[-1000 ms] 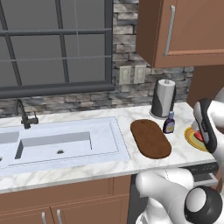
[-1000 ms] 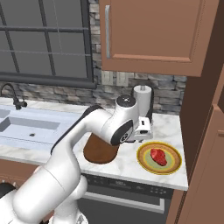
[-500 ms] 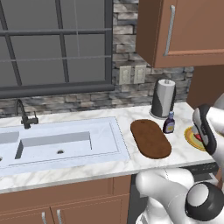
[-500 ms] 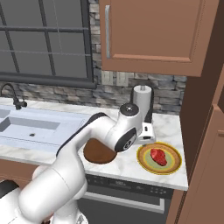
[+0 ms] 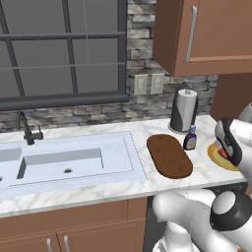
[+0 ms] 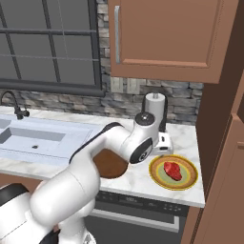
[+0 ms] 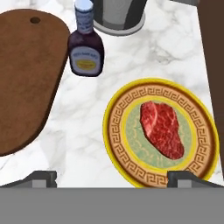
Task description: Pick the steak from the plate and place it on the cutting board. Then pick the condiment bottle from the cabinet and place it next to the cutting board.
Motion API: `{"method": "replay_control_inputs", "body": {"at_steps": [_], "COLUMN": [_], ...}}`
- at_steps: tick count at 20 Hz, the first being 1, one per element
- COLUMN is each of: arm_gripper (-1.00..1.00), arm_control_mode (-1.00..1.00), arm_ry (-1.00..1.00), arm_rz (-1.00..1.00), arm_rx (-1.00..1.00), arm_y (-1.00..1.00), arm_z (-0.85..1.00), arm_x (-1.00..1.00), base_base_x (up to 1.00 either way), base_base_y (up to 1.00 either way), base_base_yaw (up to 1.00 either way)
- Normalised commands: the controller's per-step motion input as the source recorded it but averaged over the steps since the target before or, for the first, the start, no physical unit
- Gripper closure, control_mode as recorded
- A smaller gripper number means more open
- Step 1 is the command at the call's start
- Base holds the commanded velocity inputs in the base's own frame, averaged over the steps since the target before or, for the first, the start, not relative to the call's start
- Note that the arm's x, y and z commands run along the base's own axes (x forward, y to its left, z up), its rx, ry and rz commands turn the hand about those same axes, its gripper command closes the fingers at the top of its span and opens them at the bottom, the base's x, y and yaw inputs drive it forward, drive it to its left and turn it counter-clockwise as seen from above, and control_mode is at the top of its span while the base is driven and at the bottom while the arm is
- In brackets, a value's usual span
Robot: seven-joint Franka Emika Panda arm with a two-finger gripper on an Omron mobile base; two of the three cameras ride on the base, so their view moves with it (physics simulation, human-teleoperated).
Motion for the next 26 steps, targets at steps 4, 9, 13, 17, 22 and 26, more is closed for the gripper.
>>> {"method": "replay_control_inputs", "body": {"at_steps": [4, 9, 13, 17, 22, 26], "arm_gripper": [-1.00, -1.00, -1.00, -1.00, -1.00, -1.00], "arm_control_mode": [-1.00, -1.00, -1.00, -1.00, -1.00, -1.00], "arm_ry": [0.01, 0.05, 0.05, 0.02, 0.00, 0.00], "arm_rz": [0.00, 0.00, 0.00, 0.00, 0.00, 0.00], "arm_rx": [0.00, 0.00, 0.00, 0.00, 0.00, 0.00], "arm_y": [-0.25, -0.22, -0.04, 0.00, 0.00, 0.00], "arm_z": [-0.03, -0.06, -0.06, -0.06, -0.09, -0.13], "arm_x": [0.08, 0.00, -0.03, -0.12, -0.13, -0.13], "base_base_x": [0.00, 0.00, 0.00, 0.00, 0.00, 0.00], "base_base_y": [0.00, 0.00, 0.00, 0.00, 0.00, 0.00], "base_base_yaw": [0.00, 0.00, 0.00, 0.00, 0.00, 0.00]}}
